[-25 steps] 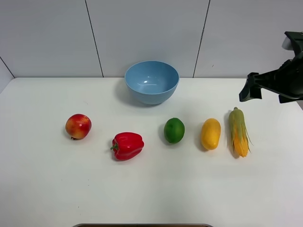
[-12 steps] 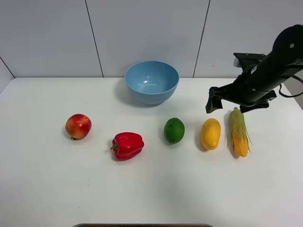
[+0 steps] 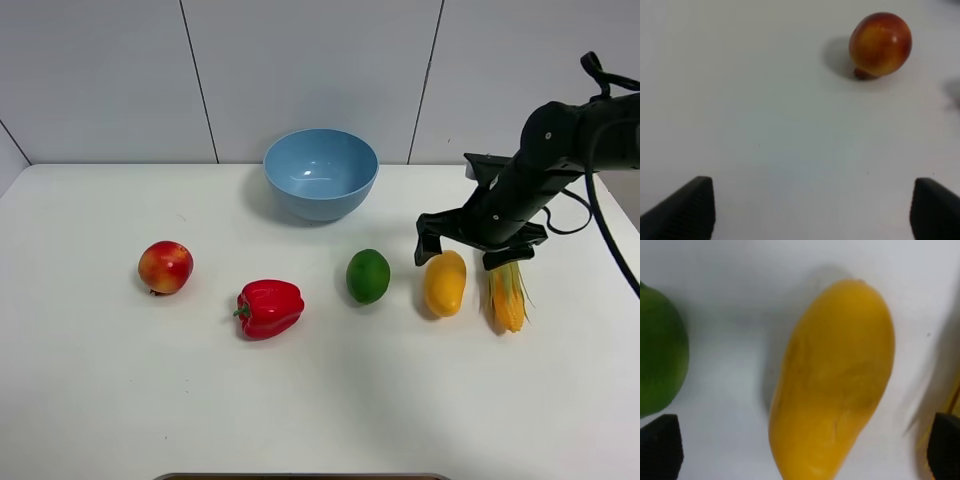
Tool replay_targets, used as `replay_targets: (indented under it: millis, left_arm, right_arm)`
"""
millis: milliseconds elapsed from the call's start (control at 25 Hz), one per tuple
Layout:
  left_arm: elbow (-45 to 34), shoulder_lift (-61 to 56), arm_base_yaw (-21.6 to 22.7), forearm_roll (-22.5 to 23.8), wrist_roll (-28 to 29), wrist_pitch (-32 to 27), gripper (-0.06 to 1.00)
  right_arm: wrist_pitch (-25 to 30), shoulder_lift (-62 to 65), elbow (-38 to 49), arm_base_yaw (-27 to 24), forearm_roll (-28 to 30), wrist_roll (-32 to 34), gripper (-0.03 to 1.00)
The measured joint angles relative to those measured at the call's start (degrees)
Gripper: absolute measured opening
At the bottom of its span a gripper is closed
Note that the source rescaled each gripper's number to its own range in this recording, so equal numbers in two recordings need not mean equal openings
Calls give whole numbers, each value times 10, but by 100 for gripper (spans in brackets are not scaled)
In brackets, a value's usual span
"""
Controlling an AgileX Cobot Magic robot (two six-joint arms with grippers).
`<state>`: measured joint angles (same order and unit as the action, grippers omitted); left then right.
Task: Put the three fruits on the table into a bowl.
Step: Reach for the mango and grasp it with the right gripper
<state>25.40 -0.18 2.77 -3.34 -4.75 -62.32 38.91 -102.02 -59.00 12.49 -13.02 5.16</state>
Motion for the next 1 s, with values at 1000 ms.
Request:
replay_targets:
  millis: [1000]
  left_arm:
    - [0,0,0,0,0,0,16]
  right_arm:
    - [-67,-121,-3,0,-22,10,100]
